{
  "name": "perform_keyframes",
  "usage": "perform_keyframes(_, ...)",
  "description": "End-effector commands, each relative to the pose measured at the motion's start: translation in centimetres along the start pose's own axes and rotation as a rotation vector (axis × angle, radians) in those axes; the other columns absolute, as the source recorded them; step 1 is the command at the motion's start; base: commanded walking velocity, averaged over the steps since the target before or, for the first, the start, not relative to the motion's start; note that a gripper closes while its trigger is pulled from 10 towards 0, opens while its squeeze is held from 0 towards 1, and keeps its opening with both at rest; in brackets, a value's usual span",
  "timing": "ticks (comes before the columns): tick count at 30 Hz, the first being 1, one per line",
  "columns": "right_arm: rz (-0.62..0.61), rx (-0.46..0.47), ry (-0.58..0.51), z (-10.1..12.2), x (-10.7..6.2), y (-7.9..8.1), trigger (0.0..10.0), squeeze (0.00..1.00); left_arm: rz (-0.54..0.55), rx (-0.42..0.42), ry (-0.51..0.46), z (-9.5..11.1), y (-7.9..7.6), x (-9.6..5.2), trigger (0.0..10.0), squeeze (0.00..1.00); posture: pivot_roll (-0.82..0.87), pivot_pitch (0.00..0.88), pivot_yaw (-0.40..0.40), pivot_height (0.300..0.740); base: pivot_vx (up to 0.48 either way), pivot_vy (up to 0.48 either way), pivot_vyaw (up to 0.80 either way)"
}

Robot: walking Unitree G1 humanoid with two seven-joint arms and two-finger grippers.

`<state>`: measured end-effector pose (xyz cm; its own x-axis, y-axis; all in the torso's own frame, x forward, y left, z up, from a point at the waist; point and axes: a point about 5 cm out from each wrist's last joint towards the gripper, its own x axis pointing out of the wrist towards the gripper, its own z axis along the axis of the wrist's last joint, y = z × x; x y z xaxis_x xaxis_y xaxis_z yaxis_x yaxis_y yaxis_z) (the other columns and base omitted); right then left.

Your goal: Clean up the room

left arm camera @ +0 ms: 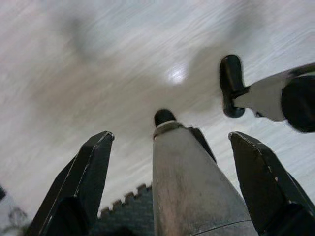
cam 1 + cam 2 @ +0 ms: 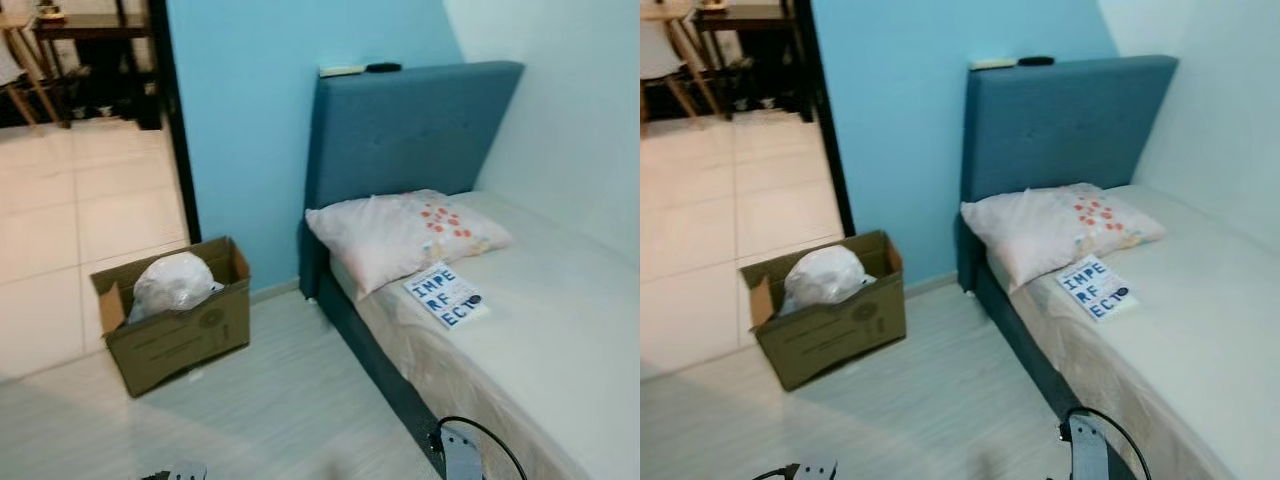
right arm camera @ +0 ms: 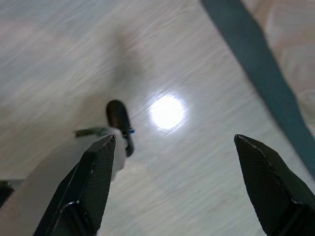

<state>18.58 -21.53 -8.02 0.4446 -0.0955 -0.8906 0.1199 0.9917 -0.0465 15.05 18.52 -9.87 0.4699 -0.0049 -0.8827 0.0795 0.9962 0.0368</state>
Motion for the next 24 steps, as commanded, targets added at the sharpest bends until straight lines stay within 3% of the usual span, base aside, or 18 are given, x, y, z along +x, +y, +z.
perform_keyframes(1, 0.001, -0.027, 0.009, -0.2, 0.0, 0.0, 10.0, 0.0, -0.015, 0.021, 0.02, -0.7, -0.2, -0.1, 10.0, 0.0, 0.01, 0.0, -0.07, 0.74, 0.0, 0.0, -0.73)
perform_keyframes(11, -0.004, -0.032, 0.001, 0.1, 0.0, -0.1, 10.0, 0.0, -0.05, 0.062, 0.003, -0.3, -0.8, 0.0, 10.0, 0.0, 0.0, 0.0, -0.069, 0.74, 0.0, 0.0, -0.73)
perform_keyframes(24, -0.019, -0.029, -0.018, 0.8, 0.0, -0.5, 10.0, 0.0, -0.053, 0.038, -0.012, 0.2, -1.3, 0.1, 10.0, 0.0, -0.01, 0.0, -0.064, 0.74, 0.0, 0.0, -0.72)
